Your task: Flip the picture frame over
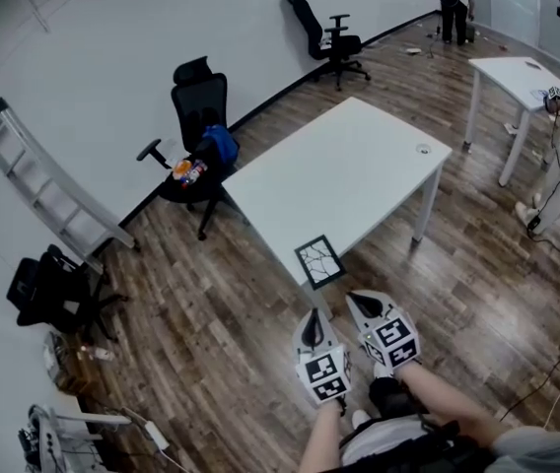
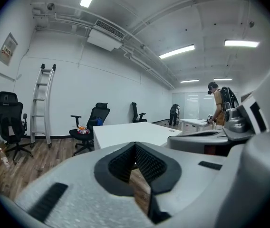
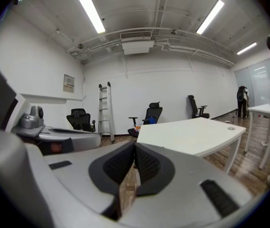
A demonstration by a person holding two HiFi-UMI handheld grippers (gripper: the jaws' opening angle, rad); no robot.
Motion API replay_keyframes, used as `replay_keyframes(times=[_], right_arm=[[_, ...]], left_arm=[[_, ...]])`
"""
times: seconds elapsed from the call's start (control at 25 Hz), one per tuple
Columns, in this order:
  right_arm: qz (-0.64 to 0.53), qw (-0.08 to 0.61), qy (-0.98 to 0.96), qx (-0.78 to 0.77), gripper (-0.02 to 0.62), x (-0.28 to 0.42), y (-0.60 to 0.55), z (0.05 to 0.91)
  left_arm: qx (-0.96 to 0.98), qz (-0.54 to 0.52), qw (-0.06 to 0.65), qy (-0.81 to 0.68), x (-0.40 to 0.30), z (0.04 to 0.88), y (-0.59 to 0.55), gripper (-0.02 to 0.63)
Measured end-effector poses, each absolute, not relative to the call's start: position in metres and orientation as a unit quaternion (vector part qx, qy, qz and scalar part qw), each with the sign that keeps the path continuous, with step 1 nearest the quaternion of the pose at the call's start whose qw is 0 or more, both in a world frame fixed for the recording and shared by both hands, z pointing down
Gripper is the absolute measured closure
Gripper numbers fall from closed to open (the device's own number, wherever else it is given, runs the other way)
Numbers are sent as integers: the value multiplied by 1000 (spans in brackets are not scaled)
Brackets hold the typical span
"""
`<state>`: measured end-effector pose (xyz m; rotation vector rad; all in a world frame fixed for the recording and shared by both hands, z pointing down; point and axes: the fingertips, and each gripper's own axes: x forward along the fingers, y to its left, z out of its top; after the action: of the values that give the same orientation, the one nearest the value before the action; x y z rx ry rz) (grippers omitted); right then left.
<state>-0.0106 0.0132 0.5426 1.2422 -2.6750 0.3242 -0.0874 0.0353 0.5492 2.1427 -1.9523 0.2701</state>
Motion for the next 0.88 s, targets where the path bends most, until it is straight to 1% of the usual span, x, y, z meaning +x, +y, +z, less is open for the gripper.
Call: replay_keyframes(times=[0.16,0.48,0.64,0.88], right_arm=[[112,93,-905,399,591,-6,-8,546],[111,96,-918,369,591,0,-38,550],[122,103,-919,360,591,5,-46,557],[132,111,-916,363,591,6,-62,570]], left_arm=[[718,100,128,-677,-83,557,19,604],[692,100,125,-704,-77,555,-10,604],[683,113,136,-709,-73,565,-14,604],[665,119,155,-721,-87,581,-22,604]])
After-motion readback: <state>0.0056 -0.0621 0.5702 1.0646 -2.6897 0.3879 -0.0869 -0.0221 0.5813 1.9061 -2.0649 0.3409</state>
